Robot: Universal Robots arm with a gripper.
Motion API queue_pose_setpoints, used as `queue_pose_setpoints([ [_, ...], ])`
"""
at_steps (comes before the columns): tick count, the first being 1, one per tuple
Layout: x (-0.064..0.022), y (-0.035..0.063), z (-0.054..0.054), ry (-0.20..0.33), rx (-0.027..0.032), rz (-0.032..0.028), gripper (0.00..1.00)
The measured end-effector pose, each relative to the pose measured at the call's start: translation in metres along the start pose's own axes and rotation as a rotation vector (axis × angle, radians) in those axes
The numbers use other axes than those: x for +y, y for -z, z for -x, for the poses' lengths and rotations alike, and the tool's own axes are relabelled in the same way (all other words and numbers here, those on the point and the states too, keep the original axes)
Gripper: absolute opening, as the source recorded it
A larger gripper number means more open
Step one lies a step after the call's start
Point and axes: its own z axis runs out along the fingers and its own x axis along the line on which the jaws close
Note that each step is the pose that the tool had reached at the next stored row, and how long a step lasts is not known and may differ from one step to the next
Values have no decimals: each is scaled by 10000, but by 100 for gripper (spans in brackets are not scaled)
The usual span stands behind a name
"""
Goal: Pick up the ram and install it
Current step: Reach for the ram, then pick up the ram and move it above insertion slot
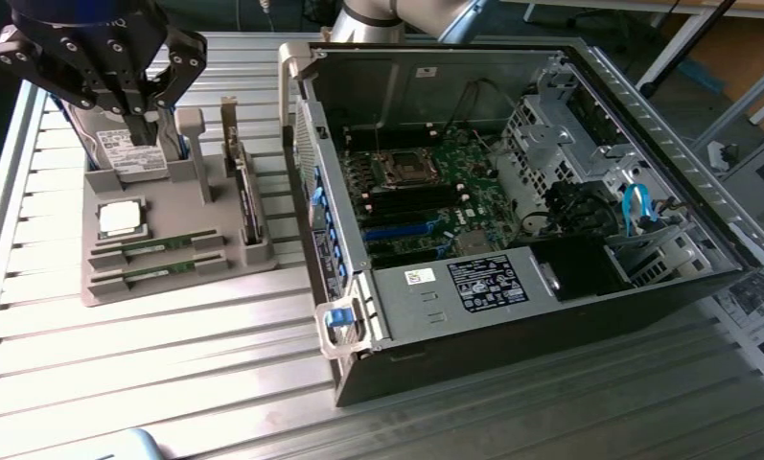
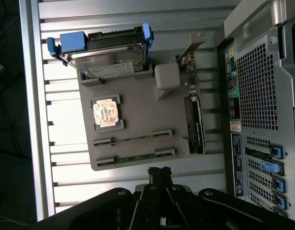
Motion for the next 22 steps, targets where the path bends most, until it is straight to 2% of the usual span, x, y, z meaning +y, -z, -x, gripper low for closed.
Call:
queue_pose_setpoints([
  [11, 0, 0, 0, 65, 3, 1, 11],
  [22, 0, 0, 0, 1373, 61, 22, 11],
])
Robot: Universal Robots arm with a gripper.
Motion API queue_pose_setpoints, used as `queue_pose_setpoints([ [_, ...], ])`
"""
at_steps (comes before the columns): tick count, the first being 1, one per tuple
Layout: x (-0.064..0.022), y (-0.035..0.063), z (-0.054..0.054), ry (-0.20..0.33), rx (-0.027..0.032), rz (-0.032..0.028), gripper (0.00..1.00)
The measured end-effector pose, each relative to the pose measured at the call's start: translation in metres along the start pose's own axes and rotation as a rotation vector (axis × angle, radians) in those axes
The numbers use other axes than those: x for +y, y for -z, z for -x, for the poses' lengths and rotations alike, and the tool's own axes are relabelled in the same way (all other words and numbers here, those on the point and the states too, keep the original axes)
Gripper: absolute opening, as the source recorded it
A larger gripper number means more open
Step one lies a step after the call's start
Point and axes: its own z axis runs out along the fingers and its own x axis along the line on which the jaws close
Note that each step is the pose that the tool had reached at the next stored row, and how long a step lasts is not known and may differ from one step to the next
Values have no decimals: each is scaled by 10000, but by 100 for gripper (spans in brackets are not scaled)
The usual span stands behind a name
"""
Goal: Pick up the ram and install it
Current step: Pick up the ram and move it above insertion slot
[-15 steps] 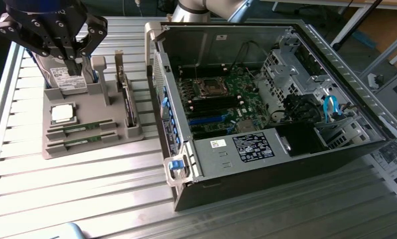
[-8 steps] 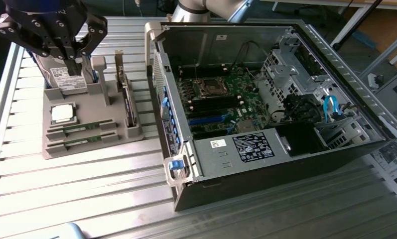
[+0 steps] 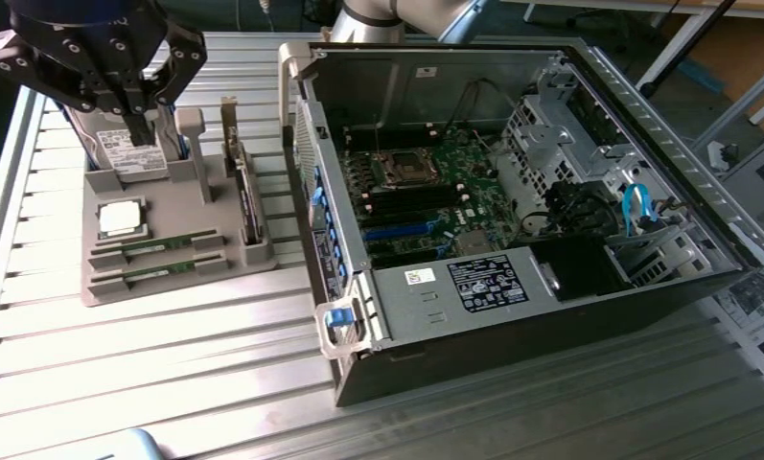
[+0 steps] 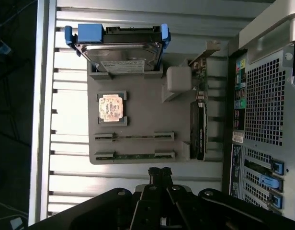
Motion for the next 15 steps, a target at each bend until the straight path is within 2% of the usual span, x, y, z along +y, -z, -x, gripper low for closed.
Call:
queue_pose_setpoints([
  [15, 0, 0, 0, 1646, 71, 39, 11],
])
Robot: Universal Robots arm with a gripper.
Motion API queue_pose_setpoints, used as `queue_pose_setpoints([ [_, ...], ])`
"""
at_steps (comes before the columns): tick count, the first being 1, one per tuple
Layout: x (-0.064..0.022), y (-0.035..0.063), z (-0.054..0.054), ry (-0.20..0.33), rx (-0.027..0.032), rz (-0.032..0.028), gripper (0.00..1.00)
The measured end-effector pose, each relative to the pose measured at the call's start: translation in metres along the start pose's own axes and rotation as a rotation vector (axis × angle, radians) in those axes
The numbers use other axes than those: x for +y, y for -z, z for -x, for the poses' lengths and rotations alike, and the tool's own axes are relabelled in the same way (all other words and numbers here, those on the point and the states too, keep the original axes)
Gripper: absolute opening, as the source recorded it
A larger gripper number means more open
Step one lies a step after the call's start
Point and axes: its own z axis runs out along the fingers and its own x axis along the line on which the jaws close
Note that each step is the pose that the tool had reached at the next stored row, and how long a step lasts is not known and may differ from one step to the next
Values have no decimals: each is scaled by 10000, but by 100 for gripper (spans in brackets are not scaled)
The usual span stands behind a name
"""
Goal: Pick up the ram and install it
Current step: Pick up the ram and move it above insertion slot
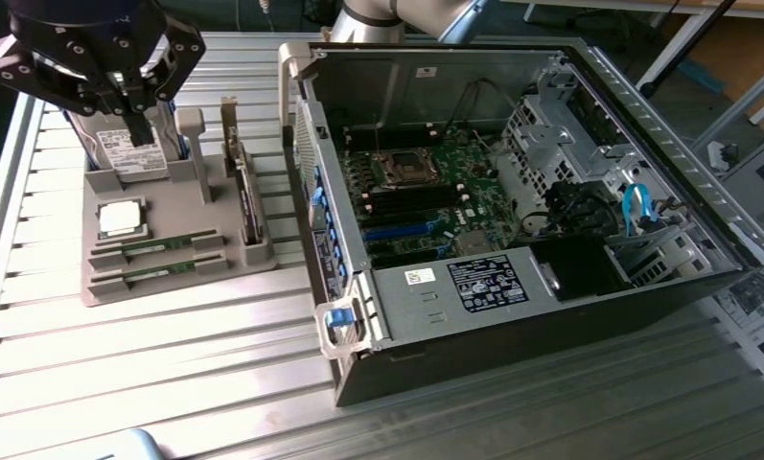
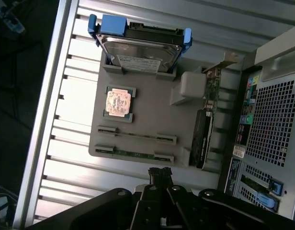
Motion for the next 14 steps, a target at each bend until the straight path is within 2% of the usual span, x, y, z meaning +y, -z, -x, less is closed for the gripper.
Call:
queue_pose_setpoints([
  [14, 0, 0, 0, 1538, 66, 38, 11],
])
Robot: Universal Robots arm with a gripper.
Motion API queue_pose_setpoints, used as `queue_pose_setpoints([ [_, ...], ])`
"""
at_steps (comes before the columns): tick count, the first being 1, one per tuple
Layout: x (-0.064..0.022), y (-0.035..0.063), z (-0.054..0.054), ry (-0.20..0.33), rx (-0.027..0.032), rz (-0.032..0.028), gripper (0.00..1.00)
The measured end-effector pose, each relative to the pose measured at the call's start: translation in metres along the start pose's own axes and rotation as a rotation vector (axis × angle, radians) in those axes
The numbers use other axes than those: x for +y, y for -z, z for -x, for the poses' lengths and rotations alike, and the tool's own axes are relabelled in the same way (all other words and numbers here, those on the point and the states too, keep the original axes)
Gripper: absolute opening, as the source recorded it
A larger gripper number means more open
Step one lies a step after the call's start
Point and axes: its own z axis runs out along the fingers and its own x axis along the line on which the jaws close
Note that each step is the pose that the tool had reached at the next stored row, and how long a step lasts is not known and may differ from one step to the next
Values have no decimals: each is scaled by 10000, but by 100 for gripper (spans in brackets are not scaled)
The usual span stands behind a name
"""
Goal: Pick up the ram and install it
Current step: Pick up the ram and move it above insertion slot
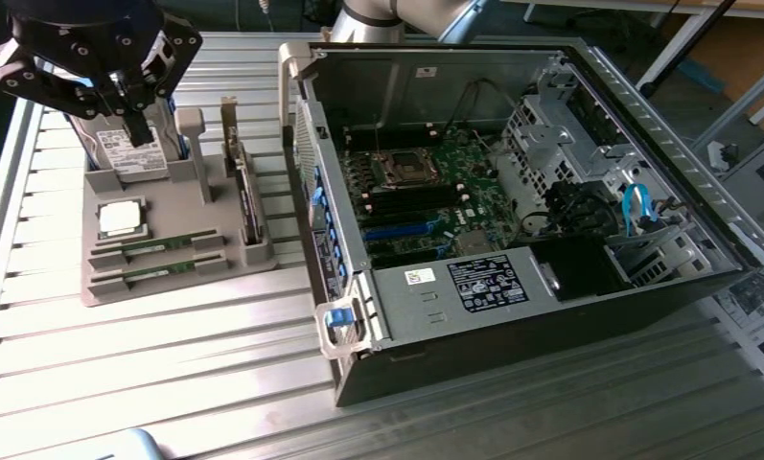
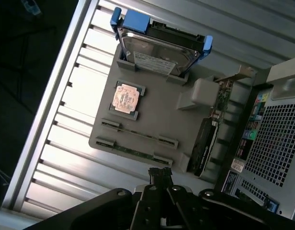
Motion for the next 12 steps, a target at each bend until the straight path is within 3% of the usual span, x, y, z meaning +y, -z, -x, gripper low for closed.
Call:
queue_pose_setpoints([
  [12, 0, 0, 0, 1297, 56, 31, 11],
])
